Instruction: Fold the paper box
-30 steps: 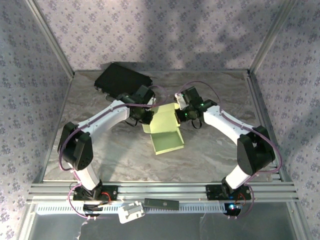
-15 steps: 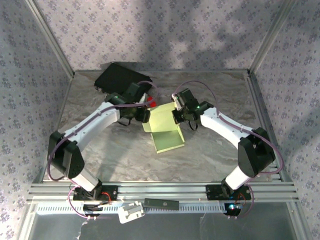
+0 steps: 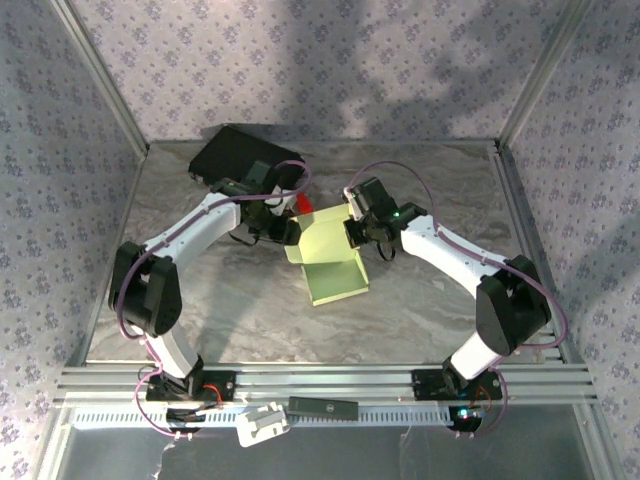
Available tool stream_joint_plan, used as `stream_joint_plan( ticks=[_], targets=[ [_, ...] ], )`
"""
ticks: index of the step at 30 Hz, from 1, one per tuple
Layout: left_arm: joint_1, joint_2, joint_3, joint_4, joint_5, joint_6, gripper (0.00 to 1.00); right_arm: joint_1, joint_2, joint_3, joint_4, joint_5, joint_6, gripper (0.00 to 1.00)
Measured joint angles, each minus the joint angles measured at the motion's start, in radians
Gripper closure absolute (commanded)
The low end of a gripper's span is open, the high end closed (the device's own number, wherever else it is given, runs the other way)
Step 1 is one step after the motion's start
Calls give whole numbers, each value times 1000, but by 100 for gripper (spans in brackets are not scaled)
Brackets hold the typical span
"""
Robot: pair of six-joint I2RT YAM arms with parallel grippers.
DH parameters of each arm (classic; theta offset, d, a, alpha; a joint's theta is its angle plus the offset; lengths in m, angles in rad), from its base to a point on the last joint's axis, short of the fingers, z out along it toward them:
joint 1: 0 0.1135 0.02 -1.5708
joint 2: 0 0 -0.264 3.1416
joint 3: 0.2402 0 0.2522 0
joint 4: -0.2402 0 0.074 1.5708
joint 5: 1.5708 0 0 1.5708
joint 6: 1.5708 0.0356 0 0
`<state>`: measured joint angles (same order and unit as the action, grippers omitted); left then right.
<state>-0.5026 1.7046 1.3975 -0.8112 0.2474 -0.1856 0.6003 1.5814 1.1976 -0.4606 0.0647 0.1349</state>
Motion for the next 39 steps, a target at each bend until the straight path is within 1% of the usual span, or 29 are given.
stream_joint_plan(
  ticks=[3, 7, 10, 14, 16, 20, 24, 29, 32, 39],
  targets=[
    [-9, 0, -4, 24, -6, -17, 63, 0, 0, 0, 0, 0, 0, 100],
    [-31, 0, -16, 45, -19, -41, 68, 0, 0, 0, 1, 0, 8, 100],
    [-50, 0, -16, 52, -35, -53, 77, 0, 0, 0, 2, 0, 15, 100],
    [-70, 0, -16, 53, -66, -71, 88, 0, 0, 0, 4, 3, 23, 100],
    [-78, 0, -16, 53, -88, -79, 91, 0, 0, 0, 5, 5, 32, 100],
    [-89, 0, 2, 51, -130, -103, 100, 5, 0, 0, 6, 18, 54, 100],
    [-100, 3, 30, 48, -177, -140, 100, 15, -11, -20, 37, 44, 103, 100],
    [-129, 32, 87, 46, -267, -195, 100, 28, -55, -103, 132, 92, 201, 100],
    [-140, 45, 129, 46, -321, -211, 100, 29, -63, -124, 188, 110, 255, 100],
    [-130, 97, 215, 93, -403, -235, 100, 34, -50, -129, 334, 189, 322, 100]
  ],
)
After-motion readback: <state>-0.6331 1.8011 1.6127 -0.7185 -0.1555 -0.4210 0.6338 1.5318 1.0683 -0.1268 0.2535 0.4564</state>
